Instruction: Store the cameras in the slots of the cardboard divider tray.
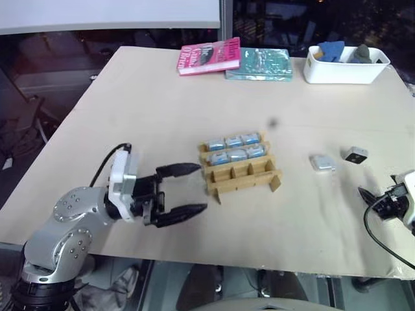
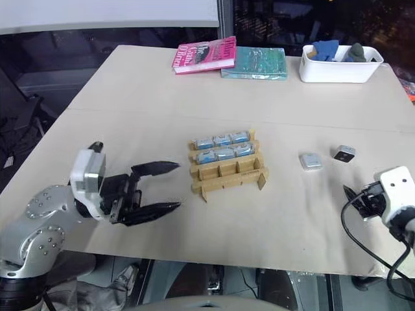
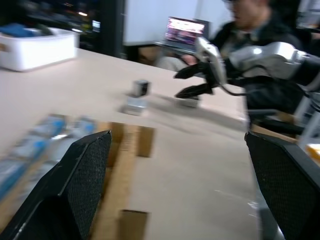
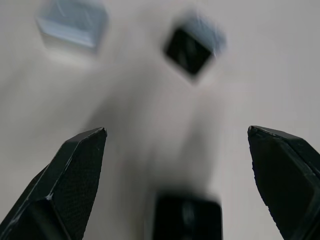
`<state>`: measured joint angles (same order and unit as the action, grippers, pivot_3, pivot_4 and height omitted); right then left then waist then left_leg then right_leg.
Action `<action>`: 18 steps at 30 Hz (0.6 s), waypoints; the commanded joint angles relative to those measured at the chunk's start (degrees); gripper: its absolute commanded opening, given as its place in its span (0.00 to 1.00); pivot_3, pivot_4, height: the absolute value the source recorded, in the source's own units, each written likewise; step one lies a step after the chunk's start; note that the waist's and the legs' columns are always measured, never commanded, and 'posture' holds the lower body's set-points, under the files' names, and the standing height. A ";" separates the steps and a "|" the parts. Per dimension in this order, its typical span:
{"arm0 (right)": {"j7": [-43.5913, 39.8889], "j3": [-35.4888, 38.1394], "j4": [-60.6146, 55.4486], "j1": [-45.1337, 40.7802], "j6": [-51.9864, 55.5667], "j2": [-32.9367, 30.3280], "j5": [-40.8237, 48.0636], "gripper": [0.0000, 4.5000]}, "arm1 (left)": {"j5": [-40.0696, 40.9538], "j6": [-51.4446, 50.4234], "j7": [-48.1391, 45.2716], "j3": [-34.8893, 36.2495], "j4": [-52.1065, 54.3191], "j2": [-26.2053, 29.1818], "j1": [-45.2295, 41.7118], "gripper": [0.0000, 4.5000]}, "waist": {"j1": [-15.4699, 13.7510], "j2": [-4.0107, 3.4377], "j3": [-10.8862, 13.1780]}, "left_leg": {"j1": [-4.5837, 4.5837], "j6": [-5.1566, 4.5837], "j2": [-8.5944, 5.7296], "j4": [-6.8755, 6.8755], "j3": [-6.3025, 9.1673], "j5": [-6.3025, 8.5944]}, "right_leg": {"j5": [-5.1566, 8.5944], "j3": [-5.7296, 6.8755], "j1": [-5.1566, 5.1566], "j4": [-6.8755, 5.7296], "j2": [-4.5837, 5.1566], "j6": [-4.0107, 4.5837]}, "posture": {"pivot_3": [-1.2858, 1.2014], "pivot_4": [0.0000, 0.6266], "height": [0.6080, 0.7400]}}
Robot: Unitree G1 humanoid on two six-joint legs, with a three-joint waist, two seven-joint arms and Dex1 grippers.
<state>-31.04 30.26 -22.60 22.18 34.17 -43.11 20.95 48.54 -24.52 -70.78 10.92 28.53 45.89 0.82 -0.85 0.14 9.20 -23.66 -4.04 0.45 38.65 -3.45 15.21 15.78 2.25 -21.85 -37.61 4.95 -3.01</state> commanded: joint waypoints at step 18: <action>2.09 3.87 -8.69 -1.56 16.47 1.17 3.22 1.00 | 2.25 -1.00 -3.14 -0.57 0.54 0.57 -5.18 0.99 | 0.03 0.00 -0.01 | 0.04 -0.02 0.00 0.02 0.00 0.00 | 0.00 -0.07 0.03 -0.03 -0.27 -0.05 | 0.52 0.24 1.00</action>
<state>-29.40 33.59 -30.03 20.88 49.97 -42.12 23.76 49.73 -25.67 -74.29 8.86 28.37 46.48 -4.21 -0.82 0.14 9.20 -23.62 -4.06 0.45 38.67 -3.46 15.21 15.77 2.17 -21.82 -37.64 4.61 -3.06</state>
